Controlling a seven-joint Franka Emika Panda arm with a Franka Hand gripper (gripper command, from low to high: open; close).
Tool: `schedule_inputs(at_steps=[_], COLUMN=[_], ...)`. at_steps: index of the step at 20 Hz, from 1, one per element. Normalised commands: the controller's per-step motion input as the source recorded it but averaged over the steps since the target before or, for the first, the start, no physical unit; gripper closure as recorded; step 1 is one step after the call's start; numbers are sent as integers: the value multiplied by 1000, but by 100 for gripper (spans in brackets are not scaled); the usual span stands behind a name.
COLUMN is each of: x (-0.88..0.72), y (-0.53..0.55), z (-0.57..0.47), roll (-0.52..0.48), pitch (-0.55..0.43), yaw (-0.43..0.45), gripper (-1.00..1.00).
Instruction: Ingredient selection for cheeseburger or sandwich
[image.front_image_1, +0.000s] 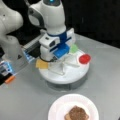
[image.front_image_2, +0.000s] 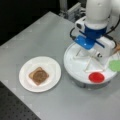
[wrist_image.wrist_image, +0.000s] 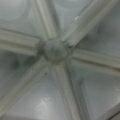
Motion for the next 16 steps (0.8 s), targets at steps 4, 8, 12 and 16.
schedule_inputs(at_steps=[4,8,12,16], x=[-263,-250,-234,-198], y=[86,69,58,46], z=[-191,-123,-29,25], roll=[-31,-30,-17,-43], pitch=[-260,-208,-144,-96], yaw=[68,106,221,247], gripper=[-100,-100,-100,-100])
